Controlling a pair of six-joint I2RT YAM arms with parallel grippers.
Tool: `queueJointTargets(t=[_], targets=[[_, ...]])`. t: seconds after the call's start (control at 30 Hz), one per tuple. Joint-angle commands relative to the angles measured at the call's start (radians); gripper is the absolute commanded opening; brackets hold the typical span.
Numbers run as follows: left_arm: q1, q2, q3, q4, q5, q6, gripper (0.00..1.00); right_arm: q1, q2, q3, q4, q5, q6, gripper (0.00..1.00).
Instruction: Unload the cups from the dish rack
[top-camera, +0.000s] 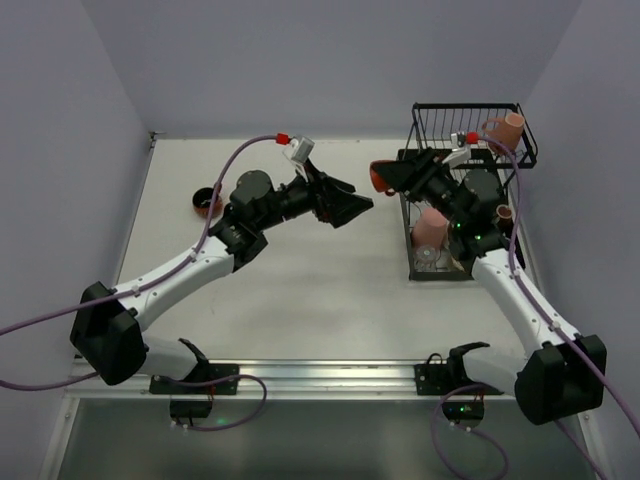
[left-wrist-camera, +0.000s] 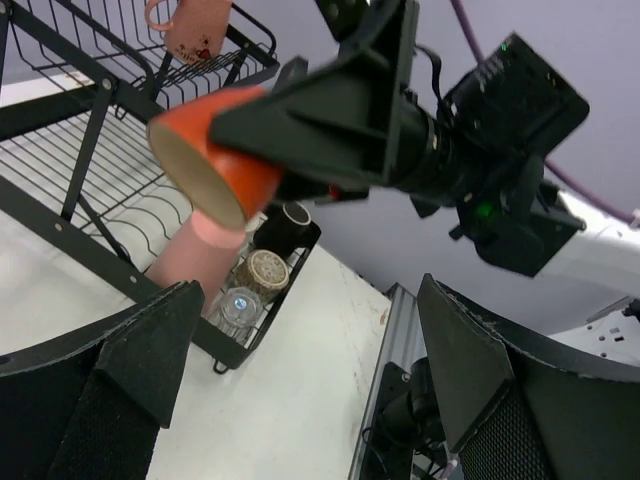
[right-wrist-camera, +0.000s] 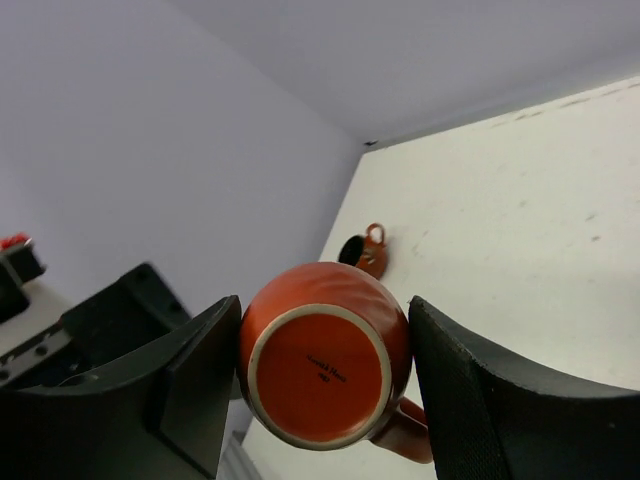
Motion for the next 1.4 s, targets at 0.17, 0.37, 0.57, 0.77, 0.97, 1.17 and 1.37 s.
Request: queueJointTargets(t=[0.17, 0.37, 0.57, 0.77, 0.97, 1.17, 1.37], targets=[[-0.004, 0.063, 0.083, 0.097, -0.012, -0.033, 0.92, 0.103, -0.066, -0.093, 0.253, -0.072, 0.157, 0.23], [-0.006, 0.078, 0.086, 0.124, 0.000, -0.039, 0.77, 0.140, -0.045, -0.127, 0.311, -0.071, 0.187, 0.23], [-0.010, 0.075, 0.069, 0.150, 0.011, -0.043, 0.43, 0.146, 0.000, -0.142, 0.404, -0.095, 0.273, 0.23], [-0.012, 0.072, 0.062, 0.148, 0.014, -0.041, 0.42, 0.148, 0.032, -0.151, 0.490, -0.106, 0.361, 0.23], [-0.012, 0.074, 0.077, 0.116, -0.009, 0.002, 0.00, 0.162, 0.047, -0.142, 0.500, -0.114, 0.376, 0.24], [-0.012, 0.025, 0.100, -0.077, -0.186, 0.130, 0.00, 0.166, 0.029, -0.156, 0.469, -0.104, 0.355, 0.53], [-0.007, -0.012, 0.126, -0.359, -0.464, 0.260, 0.00, 0.166, -0.009, -0.139, 0.332, -0.106, 0.252, 0.93]])
